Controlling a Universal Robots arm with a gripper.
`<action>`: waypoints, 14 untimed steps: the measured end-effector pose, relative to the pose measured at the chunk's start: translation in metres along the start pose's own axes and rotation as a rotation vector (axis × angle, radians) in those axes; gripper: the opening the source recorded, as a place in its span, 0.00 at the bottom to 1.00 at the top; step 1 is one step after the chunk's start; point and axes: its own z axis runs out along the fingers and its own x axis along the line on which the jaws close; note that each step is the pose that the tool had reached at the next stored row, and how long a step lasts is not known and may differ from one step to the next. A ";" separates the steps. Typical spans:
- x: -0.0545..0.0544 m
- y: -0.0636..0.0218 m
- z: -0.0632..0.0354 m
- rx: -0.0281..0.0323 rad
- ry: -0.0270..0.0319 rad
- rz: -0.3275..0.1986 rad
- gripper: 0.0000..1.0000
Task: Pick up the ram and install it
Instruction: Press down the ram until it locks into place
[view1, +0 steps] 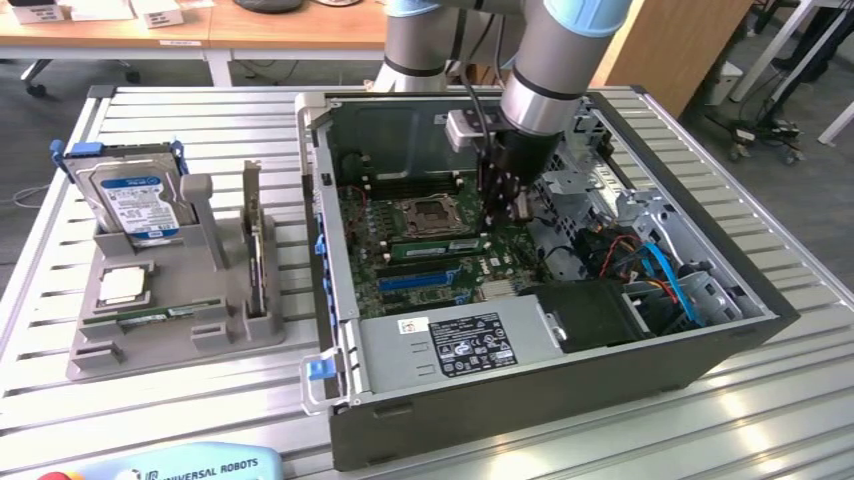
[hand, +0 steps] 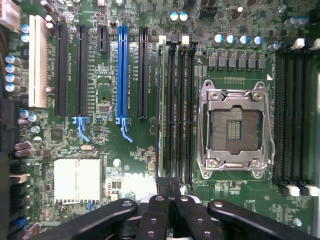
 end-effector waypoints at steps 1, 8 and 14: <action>0.000 0.0001 -0.0026 0.0000 0.0000 0.000 0.10; 0.000 0.0006 -0.0142 0.0000 -0.0001 0.000 0.10; 0.000 0.0008 -0.0143 0.0000 0.0001 0.000 0.10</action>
